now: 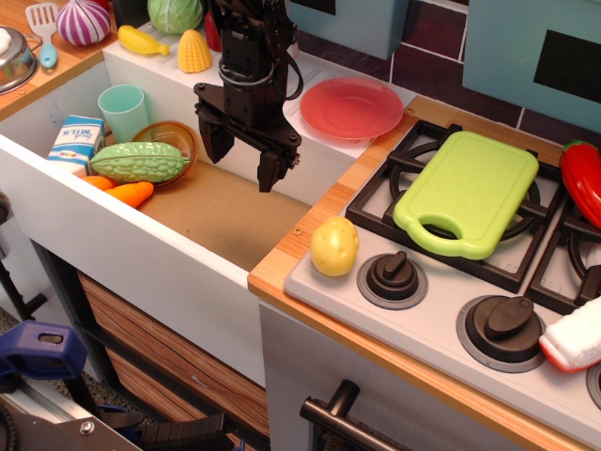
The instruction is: Put potato on plate
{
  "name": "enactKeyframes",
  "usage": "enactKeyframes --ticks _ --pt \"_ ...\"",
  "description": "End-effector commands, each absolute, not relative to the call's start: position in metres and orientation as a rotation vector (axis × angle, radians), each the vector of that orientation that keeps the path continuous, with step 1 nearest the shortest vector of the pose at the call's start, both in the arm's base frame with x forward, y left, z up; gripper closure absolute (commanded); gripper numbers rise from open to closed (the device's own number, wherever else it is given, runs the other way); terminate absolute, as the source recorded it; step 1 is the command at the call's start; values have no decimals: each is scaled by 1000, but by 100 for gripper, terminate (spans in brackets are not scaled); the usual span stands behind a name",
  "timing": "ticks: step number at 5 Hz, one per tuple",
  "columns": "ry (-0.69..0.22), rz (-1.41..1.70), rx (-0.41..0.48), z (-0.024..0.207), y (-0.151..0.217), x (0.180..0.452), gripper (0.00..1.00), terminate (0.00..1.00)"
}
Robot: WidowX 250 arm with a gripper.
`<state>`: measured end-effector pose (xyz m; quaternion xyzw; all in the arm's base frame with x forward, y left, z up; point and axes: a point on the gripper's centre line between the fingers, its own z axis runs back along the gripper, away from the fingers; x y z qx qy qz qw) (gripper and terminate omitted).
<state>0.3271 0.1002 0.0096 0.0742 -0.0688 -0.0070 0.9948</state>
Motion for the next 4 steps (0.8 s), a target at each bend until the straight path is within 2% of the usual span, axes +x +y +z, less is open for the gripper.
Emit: enactKeyframes --ticks 1,2,3,4 --pt "-138 -14 149 10 100 327 0 0" --pt "-121 -31 203 57 91 325 0 0" --pt "-117 -6 248 93 67 317 0 0" --pt "-106 5 205 102 41 301 0 0"
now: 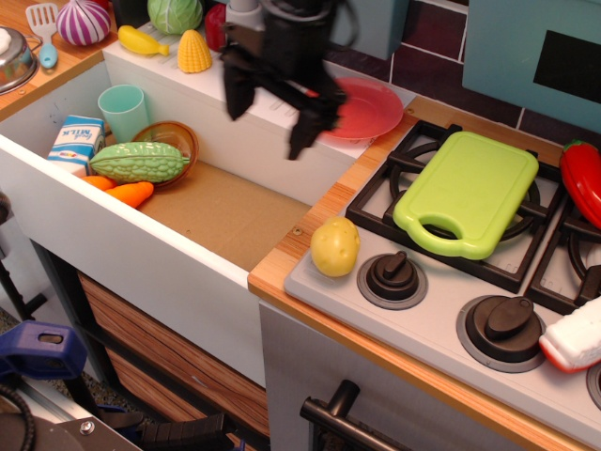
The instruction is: Put potato on plate
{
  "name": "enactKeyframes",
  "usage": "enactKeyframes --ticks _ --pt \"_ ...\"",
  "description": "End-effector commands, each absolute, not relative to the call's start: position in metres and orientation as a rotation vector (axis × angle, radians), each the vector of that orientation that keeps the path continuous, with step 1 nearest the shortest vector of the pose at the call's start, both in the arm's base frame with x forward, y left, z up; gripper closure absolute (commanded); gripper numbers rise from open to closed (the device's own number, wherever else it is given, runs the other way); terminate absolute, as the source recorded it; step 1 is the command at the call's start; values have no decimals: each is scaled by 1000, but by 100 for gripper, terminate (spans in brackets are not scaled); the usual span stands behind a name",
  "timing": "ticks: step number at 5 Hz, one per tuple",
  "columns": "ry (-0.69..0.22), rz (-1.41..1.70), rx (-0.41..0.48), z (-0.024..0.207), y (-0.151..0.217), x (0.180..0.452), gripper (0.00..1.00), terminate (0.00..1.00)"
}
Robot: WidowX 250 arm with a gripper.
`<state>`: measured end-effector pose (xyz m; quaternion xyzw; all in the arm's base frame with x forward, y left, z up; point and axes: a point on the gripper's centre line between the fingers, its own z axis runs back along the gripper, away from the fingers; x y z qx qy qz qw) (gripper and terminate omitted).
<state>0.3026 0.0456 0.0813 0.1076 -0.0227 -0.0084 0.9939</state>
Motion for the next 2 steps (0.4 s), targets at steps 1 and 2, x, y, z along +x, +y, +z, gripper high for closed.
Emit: enactKeyframes --ticks 1,2 --pt "-104 26 167 99 20 290 0 0" --pt "-123 48 154 99 1 279 0 0"
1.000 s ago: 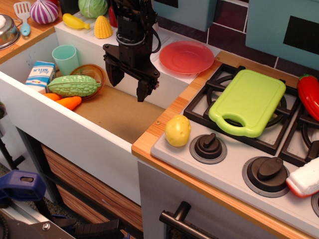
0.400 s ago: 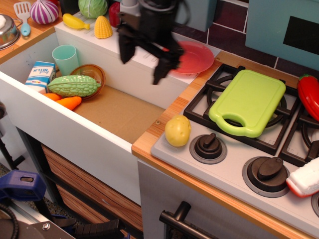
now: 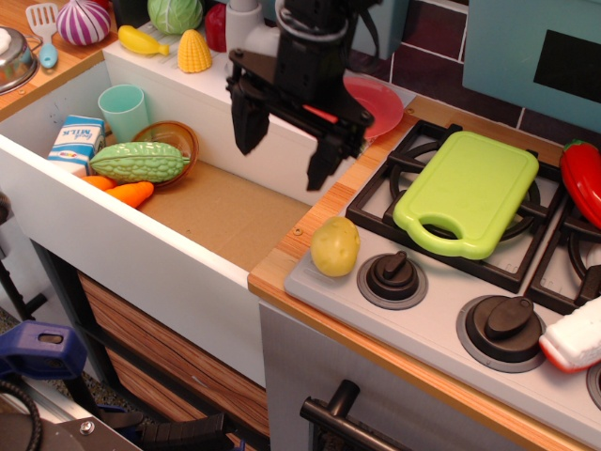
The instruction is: Put potato on plate
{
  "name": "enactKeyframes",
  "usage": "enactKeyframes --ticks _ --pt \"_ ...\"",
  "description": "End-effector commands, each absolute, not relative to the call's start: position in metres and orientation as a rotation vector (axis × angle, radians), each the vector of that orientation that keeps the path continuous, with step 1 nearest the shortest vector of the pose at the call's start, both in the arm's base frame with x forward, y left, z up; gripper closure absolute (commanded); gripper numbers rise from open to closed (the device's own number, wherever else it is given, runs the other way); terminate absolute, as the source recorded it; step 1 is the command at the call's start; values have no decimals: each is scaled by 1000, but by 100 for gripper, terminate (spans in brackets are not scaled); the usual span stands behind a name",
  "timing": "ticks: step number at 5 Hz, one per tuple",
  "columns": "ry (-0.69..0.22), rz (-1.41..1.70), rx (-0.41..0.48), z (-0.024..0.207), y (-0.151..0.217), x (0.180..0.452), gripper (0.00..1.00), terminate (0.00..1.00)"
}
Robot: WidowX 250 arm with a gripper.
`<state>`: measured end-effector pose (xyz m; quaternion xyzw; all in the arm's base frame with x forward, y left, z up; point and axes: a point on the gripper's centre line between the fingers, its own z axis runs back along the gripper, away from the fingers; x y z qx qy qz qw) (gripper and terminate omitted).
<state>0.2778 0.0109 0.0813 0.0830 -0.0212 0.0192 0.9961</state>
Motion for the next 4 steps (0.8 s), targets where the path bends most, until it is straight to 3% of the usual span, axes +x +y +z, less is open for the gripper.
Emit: enactKeyframes --ticks 1,4 --pt "-140 63 149 102 -17 274 0 0" --pt "-127 93 88 69 -20 287 0 0"
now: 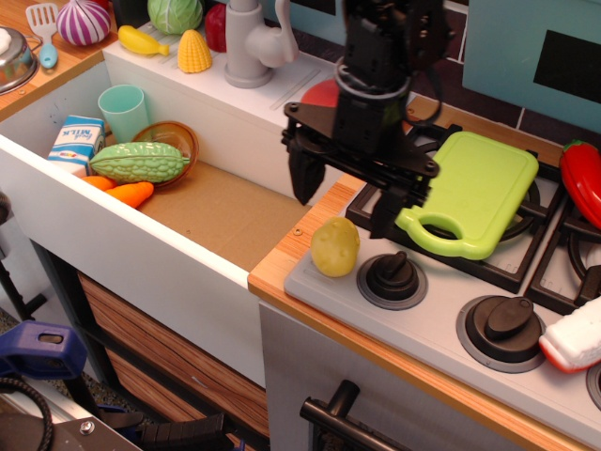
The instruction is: Put potato on plate
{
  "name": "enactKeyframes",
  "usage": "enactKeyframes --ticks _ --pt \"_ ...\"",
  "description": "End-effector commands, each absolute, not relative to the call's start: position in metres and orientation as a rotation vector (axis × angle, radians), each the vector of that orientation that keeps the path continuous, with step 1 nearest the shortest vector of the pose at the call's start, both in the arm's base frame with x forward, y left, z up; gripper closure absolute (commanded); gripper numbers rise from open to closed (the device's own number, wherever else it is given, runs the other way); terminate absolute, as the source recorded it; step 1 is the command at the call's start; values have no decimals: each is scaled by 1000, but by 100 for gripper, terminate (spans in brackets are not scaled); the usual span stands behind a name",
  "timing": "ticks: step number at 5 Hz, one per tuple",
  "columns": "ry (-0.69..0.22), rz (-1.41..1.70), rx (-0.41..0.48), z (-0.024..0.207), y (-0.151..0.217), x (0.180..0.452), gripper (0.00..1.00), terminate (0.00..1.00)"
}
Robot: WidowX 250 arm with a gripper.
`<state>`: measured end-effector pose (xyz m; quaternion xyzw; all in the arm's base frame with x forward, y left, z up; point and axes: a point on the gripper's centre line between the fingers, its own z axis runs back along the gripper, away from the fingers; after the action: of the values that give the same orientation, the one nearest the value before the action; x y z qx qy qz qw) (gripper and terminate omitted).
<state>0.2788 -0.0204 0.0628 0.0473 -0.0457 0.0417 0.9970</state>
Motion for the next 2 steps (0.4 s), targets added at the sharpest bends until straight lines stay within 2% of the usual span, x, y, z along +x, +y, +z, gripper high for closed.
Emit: enactKeyframes --ticks 1,2 --pt "-119 105 85 57 -15 286 0 0" --pt "-118 117 63 55 -16 294 0 0"
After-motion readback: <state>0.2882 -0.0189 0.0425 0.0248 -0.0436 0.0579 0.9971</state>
